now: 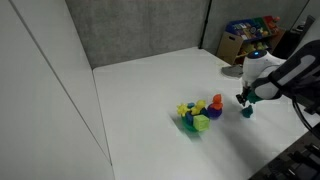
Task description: Pick up the green toy from the green bowl and put it on the table
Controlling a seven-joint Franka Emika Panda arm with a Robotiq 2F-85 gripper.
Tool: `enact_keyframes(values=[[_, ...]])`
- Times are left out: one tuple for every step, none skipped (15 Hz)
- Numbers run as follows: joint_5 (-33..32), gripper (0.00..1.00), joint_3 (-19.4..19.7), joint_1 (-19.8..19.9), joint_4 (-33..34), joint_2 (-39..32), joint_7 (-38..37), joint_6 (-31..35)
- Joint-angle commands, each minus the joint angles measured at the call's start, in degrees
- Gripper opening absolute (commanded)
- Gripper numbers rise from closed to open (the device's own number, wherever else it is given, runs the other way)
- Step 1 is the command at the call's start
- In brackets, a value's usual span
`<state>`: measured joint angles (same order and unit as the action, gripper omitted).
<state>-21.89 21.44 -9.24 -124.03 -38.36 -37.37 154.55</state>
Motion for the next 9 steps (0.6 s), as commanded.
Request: enact_keyframes(values=[[2.29,0.88,-1.21,0.25,-1.39,3.86,4.33,-0.39],[2.80,0.97,-1.84,0.47,-1.62,4.98,5.57,-1.02],[3.62,1.00,-2.60,0.81,-1.79,6.08,7.02,-1.55],[4.59,1.00,-3.53,1.30,-1.94,7.28,8.65,-2.21],[5.34,1.00,-3.98,1.39,-1.93,8.32,9.90,-2.99],[5.79,1.00,-4.15,1.21,-1.86,9.51,10.82,-4.21],[6.25,1.00,-4.58,1.39,-1.79,10.65,11.79,-5.21],[6.58,1.00,-4.97,1.64,-1.66,11.91,12.54,-6.46],[6.71,1.00,-5.30,1.83,-1.54,13.11,13.07,-7.77]])
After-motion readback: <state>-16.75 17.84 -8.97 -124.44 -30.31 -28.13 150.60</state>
